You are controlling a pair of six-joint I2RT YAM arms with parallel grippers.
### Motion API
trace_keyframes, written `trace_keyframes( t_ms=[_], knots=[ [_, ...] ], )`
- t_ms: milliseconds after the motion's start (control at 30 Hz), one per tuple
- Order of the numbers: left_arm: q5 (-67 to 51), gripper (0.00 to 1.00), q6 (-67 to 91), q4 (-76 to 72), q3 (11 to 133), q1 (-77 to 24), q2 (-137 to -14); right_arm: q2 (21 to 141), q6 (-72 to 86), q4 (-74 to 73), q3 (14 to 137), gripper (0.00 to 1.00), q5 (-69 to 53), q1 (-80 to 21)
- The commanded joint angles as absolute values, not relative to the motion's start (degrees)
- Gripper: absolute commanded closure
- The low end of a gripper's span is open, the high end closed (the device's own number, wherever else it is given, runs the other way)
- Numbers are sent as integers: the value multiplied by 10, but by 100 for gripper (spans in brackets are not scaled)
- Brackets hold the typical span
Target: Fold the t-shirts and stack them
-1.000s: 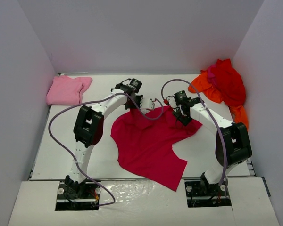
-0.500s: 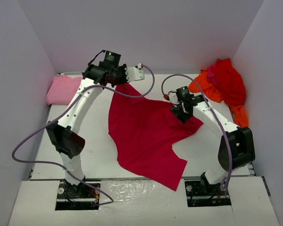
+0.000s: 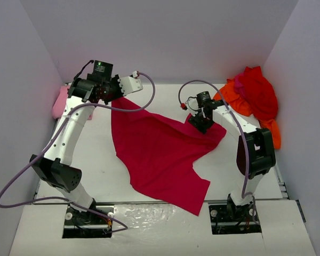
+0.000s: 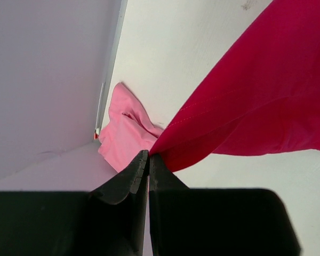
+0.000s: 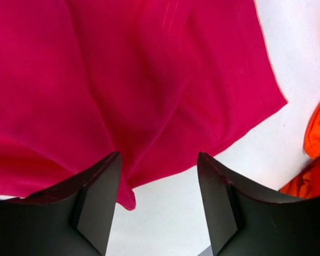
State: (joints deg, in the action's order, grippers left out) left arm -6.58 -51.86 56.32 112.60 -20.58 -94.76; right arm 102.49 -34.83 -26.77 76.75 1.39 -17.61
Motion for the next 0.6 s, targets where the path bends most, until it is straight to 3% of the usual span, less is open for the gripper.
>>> trace_keyframes(
  t_ms=[0, 67, 367, 567],
  knots=[
    [-58, 100, -504, 544, 1128, -197, -897, 1046, -355, -279, 784, 48, -15, -175],
    [-56, 100, -504, 542, 1123, -195, -894, 1058, -355, -279, 782, 55, -14, -174],
    [-54, 100, -509, 524, 1093, -178, -891, 993, -352, -299, 800, 47, -25, -177],
    [-50, 100, -514, 516, 1079, -174, -895, 998, -345, -320, 780, 47, -35, -207]
  ],
)
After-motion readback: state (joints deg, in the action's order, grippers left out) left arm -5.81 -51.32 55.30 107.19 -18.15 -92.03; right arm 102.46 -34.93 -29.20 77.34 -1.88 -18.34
